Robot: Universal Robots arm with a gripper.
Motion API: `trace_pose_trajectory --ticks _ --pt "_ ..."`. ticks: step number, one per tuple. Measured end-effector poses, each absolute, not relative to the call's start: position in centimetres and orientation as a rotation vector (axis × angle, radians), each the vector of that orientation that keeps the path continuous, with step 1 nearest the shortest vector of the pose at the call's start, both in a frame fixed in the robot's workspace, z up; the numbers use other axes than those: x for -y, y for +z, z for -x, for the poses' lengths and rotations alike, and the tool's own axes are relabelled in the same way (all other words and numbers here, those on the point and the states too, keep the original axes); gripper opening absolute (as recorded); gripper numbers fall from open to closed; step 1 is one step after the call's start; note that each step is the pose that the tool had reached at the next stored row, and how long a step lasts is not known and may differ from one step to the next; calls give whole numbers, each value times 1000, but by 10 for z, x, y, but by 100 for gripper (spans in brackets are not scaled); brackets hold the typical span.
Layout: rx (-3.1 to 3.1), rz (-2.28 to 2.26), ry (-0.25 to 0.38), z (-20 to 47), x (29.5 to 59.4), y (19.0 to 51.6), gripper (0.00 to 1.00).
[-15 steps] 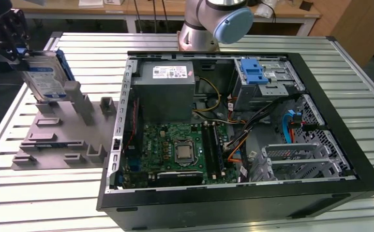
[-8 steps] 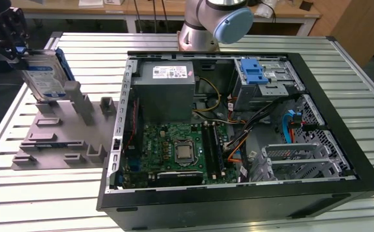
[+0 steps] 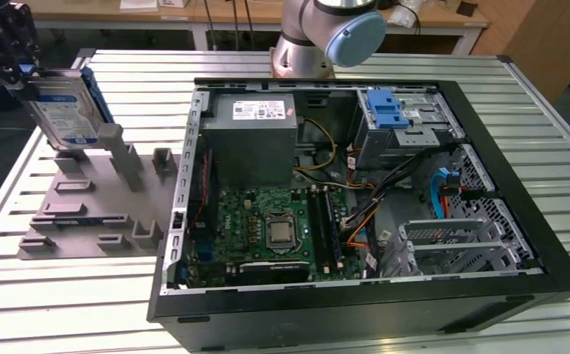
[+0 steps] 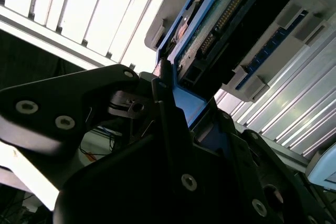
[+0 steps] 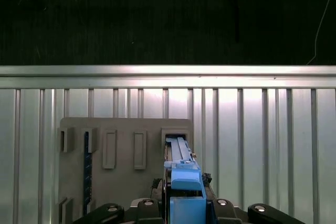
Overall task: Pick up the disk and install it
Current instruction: 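Pick up the disk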
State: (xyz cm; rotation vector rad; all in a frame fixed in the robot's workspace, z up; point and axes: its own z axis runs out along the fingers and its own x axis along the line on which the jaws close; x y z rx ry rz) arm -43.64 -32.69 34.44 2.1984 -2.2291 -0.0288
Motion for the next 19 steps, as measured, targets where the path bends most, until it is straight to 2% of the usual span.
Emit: trace_pose_trajectory --ticks 19 --pt "2229 -2198 -29 436 327 374 36"
